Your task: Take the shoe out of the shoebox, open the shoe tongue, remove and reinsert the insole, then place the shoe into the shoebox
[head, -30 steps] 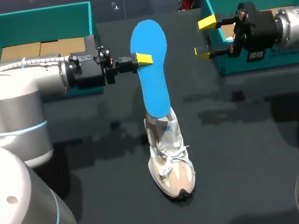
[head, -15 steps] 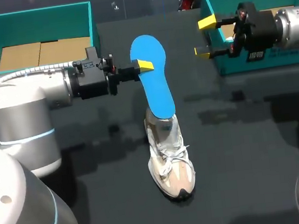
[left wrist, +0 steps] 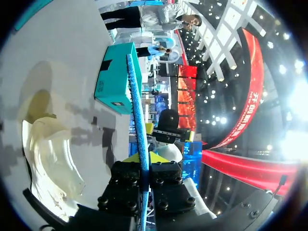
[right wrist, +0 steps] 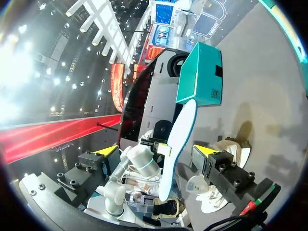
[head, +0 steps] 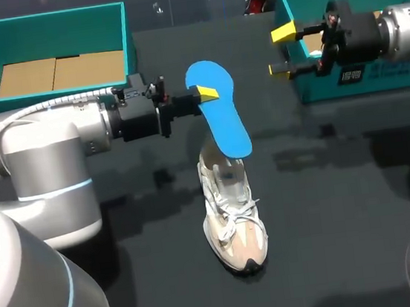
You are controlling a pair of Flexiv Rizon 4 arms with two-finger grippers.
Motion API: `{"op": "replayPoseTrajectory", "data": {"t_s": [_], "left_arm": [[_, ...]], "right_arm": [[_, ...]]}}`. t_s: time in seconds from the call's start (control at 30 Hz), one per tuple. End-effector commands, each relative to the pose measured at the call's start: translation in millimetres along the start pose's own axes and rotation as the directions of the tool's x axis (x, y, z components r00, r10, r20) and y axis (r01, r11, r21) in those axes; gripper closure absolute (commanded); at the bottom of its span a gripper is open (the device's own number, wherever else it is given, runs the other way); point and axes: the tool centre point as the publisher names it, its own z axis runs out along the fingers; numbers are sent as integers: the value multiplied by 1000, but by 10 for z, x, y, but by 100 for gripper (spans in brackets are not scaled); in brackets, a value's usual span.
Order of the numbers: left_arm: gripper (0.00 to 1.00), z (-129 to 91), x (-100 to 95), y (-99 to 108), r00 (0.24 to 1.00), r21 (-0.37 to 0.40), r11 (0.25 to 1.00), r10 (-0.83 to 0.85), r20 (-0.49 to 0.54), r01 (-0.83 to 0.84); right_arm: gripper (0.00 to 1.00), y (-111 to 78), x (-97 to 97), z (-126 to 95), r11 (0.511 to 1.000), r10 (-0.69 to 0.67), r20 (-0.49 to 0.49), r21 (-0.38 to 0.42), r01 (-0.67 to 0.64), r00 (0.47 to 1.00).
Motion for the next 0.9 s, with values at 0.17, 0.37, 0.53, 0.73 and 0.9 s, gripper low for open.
{"op": "replayPoseTrajectory", "data": {"t_s": [0.17, 0.37, 0.53, 0.73, 0.9], "left_arm": [[100, 26, 1, 9, 1000, 3, 1000, 0, 3, 0], [100, 26, 1, 9, 1000, 3, 1000, 0, 3, 0], [100, 26, 1, 9, 1000, 3, 1000, 0, 3, 0], [100, 26, 1, 9, 1000, 3, 1000, 0, 3, 0], [100, 26, 1, 9, 1000, 3, 1000, 0, 3, 0]], "right_arm": [[0, 2, 346, -95, 998, -1, 266, 58, -15, 964], [0, 33, 538, -109, 992, -13, 445, 115, -42, 896], [0, 25, 703, -110, 987, -29, 562, 149, -67, 827], [0, -51, 912, -47, 980, -20, 732, 149, -131, 681], [0, -181, 1063, 125, 979, -28, 826, 135, -150, 562]]}}
